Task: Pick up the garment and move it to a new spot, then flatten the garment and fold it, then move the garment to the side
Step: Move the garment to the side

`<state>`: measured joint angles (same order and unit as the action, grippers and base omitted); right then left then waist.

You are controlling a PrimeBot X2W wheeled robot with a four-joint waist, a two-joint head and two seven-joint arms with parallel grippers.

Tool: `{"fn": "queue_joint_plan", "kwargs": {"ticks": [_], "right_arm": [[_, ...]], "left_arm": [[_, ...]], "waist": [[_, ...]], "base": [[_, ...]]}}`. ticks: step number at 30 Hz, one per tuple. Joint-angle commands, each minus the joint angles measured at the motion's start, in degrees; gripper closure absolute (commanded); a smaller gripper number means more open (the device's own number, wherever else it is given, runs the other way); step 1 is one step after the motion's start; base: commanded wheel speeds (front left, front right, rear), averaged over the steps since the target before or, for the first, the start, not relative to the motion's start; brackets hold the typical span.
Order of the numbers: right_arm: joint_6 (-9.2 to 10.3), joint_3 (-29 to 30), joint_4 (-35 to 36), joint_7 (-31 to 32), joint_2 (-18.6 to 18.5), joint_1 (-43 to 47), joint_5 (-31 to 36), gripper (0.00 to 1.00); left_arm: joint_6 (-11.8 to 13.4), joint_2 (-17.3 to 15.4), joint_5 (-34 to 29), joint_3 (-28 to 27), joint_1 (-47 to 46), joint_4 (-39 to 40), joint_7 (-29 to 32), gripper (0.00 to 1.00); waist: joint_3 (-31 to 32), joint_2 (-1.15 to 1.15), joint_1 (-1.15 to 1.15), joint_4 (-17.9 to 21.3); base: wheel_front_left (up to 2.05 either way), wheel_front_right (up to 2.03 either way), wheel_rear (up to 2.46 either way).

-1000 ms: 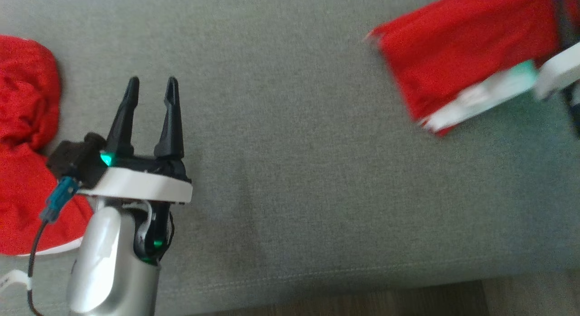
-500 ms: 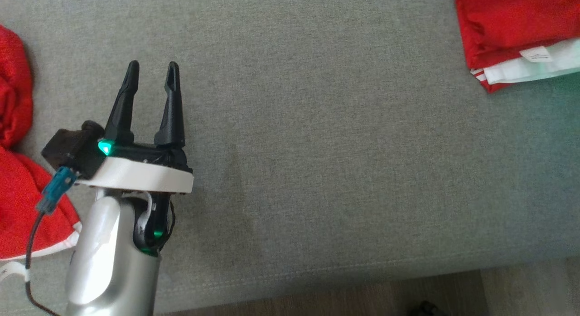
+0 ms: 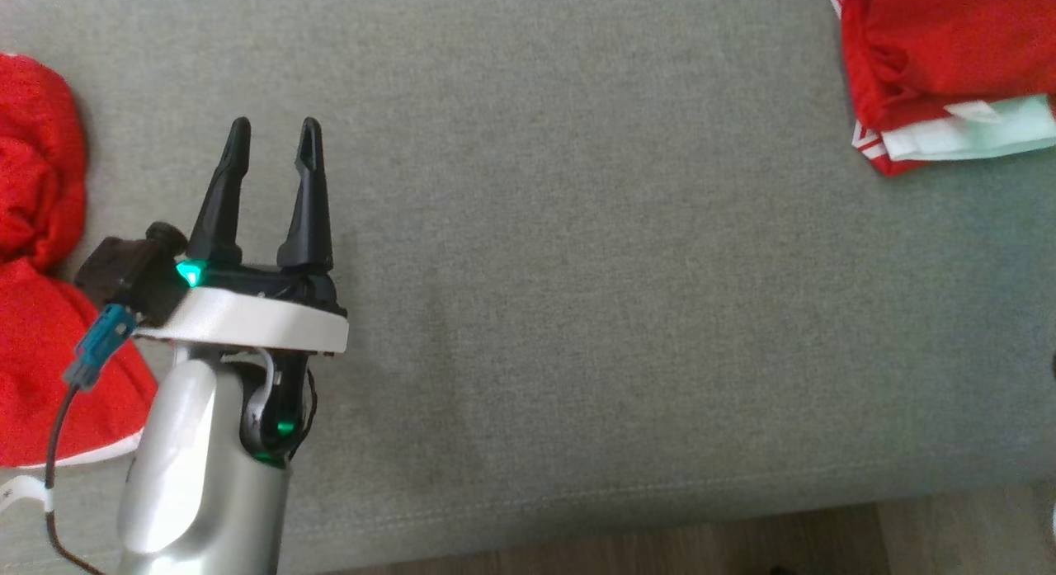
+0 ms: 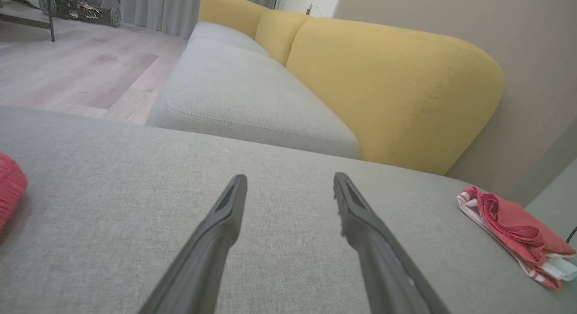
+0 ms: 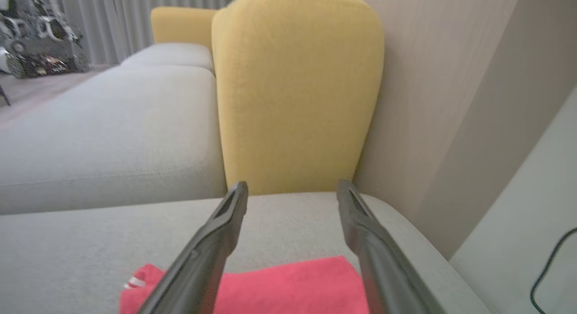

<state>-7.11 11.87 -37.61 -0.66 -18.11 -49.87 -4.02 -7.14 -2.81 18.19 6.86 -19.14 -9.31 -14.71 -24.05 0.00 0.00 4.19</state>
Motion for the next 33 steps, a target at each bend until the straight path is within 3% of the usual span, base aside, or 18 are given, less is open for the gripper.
{"fn": "queue_joint_plan", "kwargs": {"ticks": [1,7,14,24,33], "right_arm": [[-0.37,-2.48,3.75,-0.83,0.92,0.71,-1.07,0.00],[-0.37,-8.16,9.09,-1.95,4.02,5.07,-3.89,0.00],[-0.37,-15.64,18.50,-5.83,7.01,16.66,-9.43,0.00],[-0.37,-14.95,23.92,-12.11,13.27,33.45,-9.32,0.00],[-0.37,-14.62,24.81,-14.02,15.10,41.73,-8.09,0.00]], "left_arm": [[-0.35,-0.78,0.56,-1.75,-0.60,1.58,-0.29,0.00],[-0.35,-0.32,1.13,-2.04,0.56,1.07,-0.29,0.00],[-0.24,-0.10,2.76,-2.15,3.37,0.84,-0.29,0.00],[1.38,-0.08,3.62,-0.58,9.50,-0.18,-0.29,0.00],[2.70,-0.08,3.15,-0.21,12.88,0.07,-0.29,0.00]], "waist": [[2.64,0.00,0.00,-0.76],[7.64,0.00,0.00,-2.47],[14.28,0.00,0.00,-5.25],[19.43,0.00,0.00,-6.66],[21.24,0.00,0.00,-6.58]], "base": [[0.00,0.00,0.00],[0.00,0.00,0.00],[0.00,0.00,0.00],[0.00,0.00,0.00],[0.00,0.00,0.00]]}}
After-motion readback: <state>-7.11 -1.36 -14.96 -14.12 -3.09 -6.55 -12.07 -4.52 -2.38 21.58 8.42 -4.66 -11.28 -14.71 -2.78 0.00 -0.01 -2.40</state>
